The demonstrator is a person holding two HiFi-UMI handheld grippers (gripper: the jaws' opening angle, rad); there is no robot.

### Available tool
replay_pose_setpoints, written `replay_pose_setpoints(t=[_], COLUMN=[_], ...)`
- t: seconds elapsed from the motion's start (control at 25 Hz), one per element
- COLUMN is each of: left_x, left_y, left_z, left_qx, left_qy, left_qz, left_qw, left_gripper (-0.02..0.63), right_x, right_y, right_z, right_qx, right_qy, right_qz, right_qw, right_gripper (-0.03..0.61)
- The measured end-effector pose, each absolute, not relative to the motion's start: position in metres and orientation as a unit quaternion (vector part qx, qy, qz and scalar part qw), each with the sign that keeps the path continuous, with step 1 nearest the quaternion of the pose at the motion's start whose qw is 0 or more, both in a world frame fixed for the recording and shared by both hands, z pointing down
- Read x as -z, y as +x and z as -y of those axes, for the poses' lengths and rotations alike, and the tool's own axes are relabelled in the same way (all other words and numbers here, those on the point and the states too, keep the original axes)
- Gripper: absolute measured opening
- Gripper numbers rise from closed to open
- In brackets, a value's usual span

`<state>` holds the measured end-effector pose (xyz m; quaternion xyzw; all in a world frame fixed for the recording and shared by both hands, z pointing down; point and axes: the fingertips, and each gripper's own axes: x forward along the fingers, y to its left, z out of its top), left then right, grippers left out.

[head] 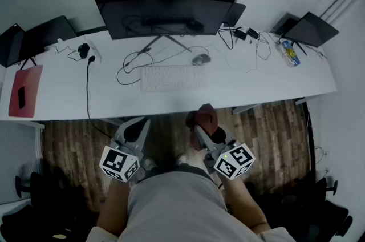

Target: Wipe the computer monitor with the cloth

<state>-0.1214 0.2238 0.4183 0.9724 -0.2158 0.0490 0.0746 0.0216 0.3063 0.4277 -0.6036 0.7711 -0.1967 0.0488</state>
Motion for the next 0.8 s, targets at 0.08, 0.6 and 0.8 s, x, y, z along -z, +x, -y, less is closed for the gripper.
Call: replay_pose_setpoints(t=[0.08,0.6,0.8], left_x=[-0.420,-0.441,-0.448], left_y=[-0.112,-0.052,-0.034], left_z=[-0.229,-0.240,-0.213], left_qx=[-0.050,-0.081,-0.082], left_qy=[0.971,0.967,0.966], left_qz=[0.217,0.224,0.224], left_qw=[0.082,0.091,0.098], left_gripper=[0.009,0.009,0.009], right_x=[-0.427,-0.431,-0.432], right_y=[0.030,0.119,0.149], right_z=[-0.311,-0.330,-0.309], right_qx=[0.197,0.202,0.203], right_qy=[-0.604,-0.628,-0.640], right_qz=[-0.771,-0.747,-0.734], right_qw=[0.050,0.087,0.098], right_gripper=[0.130,0.133,0.133])
